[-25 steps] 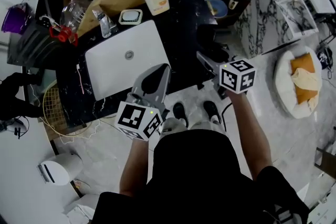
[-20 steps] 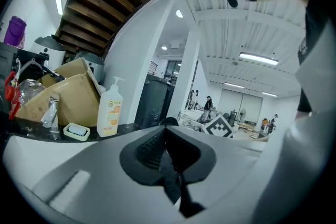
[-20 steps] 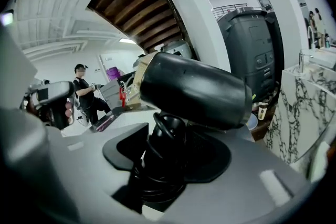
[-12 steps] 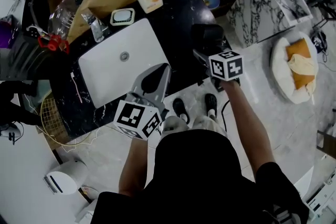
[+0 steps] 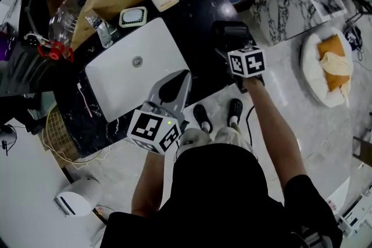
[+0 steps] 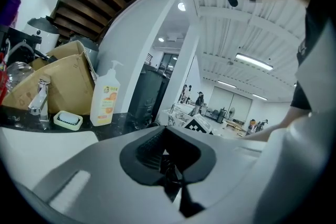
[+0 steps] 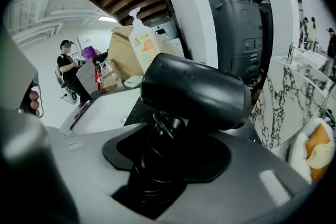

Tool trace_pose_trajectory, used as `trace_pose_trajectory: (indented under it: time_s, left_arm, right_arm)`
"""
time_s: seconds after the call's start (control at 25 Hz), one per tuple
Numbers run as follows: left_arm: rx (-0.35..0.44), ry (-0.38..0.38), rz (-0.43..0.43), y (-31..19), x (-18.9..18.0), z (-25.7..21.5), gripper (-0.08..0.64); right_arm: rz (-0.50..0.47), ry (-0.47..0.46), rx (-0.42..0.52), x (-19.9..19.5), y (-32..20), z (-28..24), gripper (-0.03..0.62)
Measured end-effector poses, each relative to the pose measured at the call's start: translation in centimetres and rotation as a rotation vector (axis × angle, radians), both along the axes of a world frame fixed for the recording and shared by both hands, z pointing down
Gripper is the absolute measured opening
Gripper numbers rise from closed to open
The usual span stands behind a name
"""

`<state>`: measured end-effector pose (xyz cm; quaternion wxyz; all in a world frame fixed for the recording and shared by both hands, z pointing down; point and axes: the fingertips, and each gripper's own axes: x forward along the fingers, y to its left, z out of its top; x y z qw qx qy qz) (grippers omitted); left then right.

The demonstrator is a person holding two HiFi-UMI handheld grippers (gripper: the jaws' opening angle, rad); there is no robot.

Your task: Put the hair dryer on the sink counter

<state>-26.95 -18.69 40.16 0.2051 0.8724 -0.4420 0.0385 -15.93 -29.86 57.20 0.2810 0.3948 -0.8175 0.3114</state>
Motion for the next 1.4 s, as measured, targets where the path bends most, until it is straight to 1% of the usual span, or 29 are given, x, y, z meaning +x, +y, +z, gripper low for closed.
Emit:
trace_pose_trajectory:
  time_s: [0.44, 0.72, 1.2, 1.4]
  left_arm:
    - [-0.008, -0.006, 0.017, -0.5, -0.3, 0.4, 0.0]
    - [-0.011, -0.011, 0.022, -0.3, -0.5, 0.6, 0.0]
    - [-0.004, -0.009, 0.03, 0.2, -0.5, 0.4, 0.0]
    - [-0.008, -0.015, 0.022, 0.5, -0.9, 0.4, 0.0]
  right_arm:
    - [0.025, 0.043, -0.039, -0.2, -0.8, 1.9, 0.227]
    - [0.01, 0.088, -0.026, -0.7, -1.0, 2.2, 0.23]
    - [0.015, 0.191, -0.014, -1.2, -1.3, 2.7, 0.233]
    - [0.014, 0.208, -0.015, -1.2, -1.3, 2.7, 0.235]
